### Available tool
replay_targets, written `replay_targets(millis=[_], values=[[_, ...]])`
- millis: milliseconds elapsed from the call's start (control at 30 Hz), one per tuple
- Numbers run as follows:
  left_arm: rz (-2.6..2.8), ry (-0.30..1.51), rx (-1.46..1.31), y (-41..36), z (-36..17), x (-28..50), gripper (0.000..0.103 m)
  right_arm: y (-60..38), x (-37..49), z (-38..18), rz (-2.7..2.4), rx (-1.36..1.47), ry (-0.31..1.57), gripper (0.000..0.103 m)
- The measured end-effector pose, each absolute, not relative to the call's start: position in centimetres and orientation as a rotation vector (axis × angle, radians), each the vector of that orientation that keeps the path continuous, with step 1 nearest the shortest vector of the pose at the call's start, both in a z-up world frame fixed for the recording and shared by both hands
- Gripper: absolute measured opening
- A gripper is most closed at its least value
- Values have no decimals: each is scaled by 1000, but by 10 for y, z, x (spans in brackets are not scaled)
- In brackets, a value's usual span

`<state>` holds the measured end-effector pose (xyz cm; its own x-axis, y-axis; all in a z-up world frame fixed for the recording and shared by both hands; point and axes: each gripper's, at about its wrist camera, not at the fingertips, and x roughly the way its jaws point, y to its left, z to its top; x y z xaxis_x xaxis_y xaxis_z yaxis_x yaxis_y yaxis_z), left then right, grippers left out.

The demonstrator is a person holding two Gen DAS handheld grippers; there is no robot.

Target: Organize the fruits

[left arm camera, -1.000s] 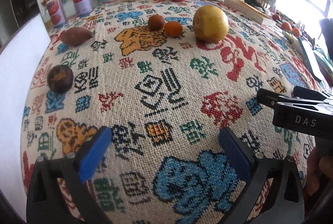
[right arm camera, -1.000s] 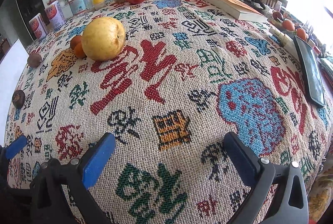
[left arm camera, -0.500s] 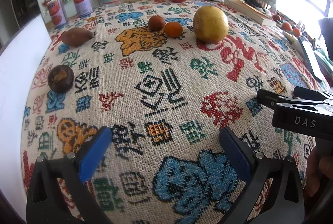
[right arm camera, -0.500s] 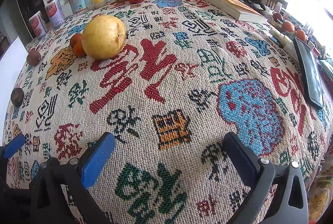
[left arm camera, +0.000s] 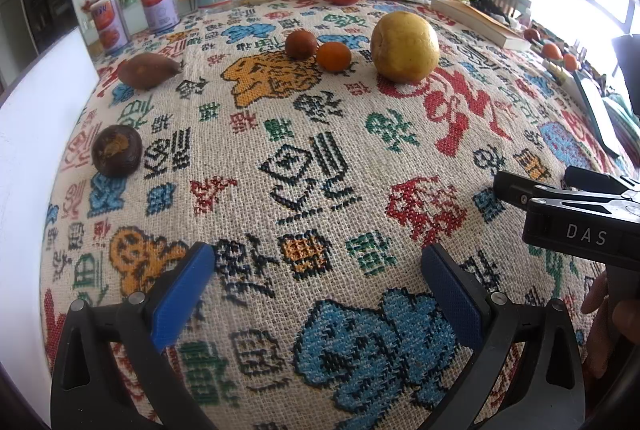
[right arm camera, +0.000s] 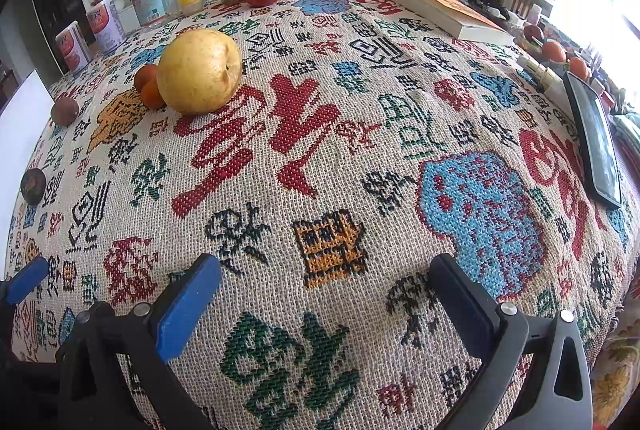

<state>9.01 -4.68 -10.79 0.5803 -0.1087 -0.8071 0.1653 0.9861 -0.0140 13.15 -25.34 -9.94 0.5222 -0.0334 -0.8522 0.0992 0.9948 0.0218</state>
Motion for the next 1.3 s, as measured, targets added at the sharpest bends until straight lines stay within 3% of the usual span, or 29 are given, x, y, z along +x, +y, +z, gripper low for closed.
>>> replay_targets(millis=[1300], values=[[-184,897,-7,-29,-96,77,101,-254,132,-99,-79,71,1022,103]])
